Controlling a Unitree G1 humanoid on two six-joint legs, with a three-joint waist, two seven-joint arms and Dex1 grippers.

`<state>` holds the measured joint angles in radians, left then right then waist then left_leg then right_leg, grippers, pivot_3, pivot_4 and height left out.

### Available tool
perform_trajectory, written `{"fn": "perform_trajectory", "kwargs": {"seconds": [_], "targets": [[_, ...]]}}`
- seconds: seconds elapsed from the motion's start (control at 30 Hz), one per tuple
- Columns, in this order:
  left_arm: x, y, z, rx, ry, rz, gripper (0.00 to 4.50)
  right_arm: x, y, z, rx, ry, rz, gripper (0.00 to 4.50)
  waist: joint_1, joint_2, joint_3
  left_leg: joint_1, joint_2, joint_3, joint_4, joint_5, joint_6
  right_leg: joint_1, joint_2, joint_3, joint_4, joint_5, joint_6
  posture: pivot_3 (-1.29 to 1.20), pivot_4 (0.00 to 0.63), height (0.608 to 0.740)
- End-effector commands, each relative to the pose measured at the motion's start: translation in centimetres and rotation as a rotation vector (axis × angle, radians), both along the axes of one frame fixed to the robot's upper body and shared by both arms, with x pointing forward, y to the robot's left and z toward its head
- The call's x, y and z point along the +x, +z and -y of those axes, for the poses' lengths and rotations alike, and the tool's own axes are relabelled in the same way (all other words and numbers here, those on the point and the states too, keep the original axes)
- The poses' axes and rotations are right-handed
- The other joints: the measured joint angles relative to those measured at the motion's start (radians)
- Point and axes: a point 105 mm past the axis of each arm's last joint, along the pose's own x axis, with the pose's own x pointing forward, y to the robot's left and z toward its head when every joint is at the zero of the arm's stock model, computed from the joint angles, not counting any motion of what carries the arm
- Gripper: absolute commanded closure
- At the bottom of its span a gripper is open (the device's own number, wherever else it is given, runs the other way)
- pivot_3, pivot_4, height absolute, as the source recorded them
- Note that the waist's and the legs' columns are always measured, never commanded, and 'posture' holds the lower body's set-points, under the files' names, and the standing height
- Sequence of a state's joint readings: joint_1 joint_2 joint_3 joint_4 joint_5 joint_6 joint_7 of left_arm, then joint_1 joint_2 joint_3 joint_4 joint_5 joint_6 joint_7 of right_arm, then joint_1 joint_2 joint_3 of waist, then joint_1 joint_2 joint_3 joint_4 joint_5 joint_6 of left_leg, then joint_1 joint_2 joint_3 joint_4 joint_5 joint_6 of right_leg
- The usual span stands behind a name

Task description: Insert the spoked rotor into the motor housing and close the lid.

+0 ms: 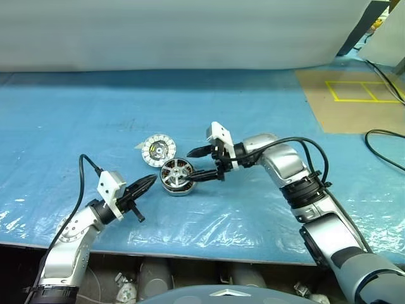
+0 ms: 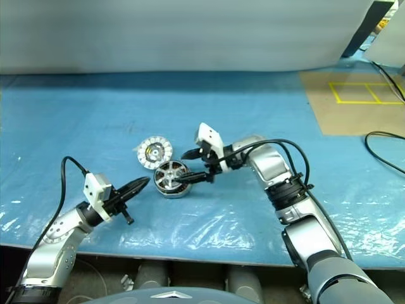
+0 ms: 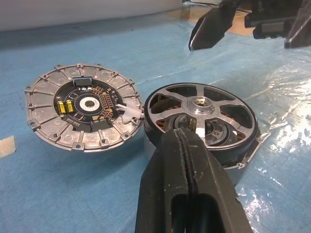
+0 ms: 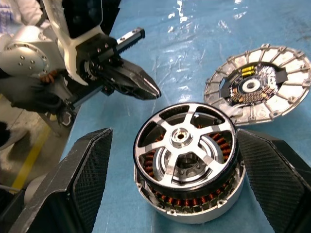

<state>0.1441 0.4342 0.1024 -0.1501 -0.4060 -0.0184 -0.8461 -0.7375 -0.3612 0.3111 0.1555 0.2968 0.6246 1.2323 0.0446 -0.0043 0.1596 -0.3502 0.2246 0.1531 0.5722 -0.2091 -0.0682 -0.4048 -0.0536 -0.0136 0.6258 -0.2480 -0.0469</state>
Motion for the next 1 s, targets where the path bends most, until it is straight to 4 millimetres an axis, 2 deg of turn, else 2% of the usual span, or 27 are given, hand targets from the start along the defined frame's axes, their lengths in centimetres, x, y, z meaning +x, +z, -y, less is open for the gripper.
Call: {"fn": "perform_trajectory", "kwargs": {"seconds": [0.03,0.23,0.33,0.4,0.6,0.7,1.0], "targets": [[0.1,1.1,0.0,0.007,-0.004,0.048,4.50,0.2,2.3,-0.7,0.084,-0.005,0.055,0.84,0.000,0.000,0.000,0.000,0.000,0.000,0.000,0.000,0.000,0.000,0.000,0.000,0.000,0.000,0.000,0.00,0.150,0.740],[0.2,1.6,-0.2,0.007,0.006,0.059,4.50,0.7,1.4,-2.7,0.107,-0.063,0.084,2.86,-0.001,0.000,0.000,0.000,0.000,0.000,0.000,0.000,0.000,0.000,0.000,0.000,0.000,0.000,0.000,0.00,0.150,0.740],[0.2,1.7,-0.3,0.009,0.013,0.060,4.50,0.2,0.3,-4.2,0.086,-0.055,0.093,3.93,-0.001,0.000,0.000,0.000,0.000,0.000,0.000,0.000,0.000,0.000,0.000,0.000,-0.001,0.000,0.000,0.00,0.150,0.740],[0.1,1.5,-0.4,0.014,0.014,0.056,4.50,-0.2,-0.4,-4.9,0.065,-0.042,0.098,4.46,-0.001,0.000,0.000,0.000,0.000,0.000,0.000,0.000,0.000,0.000,0.000,0.000,-0.001,0.000,0.000,0.00,0.150,0.740],[0.1,1.6,-0.5,0.019,0.017,0.056,4.50,-0.5,-2.8,-5.4,-0.058,-0.023,0.166,4.46,-0.001,0.000,0.000,0.000,0.000,0.000,0.000,0.000,0.000,0.000,0.000,0.000,-0.001,0.000,0.000,0.00,0.150,0.740],[0.2,1.8,-0.3,0.021,0.014,0.057,4.50,-0.6,-3.2,-5.4,-0.082,-0.010,0.183,4.46,-0.002,0.000,0.000,0.000,0.000,0.000,0.000,0.000,0.000,0.000,0.000,0.000,0.000,0.000,0.000,0.00,0.150,0.740],[0.3,2.2,-0.1,0.024,0.005,0.053,4.50,-0.4,-4.0,-3.7,-0.168,0.011,0.217,4.46,-0.001,0.000,0.000,0.001,-0.001,0.000,0.000,0.000,0.000,0.001,0.000,0.000,-0.001,0.000,0.000,0.00,0.150,0.740]]}}
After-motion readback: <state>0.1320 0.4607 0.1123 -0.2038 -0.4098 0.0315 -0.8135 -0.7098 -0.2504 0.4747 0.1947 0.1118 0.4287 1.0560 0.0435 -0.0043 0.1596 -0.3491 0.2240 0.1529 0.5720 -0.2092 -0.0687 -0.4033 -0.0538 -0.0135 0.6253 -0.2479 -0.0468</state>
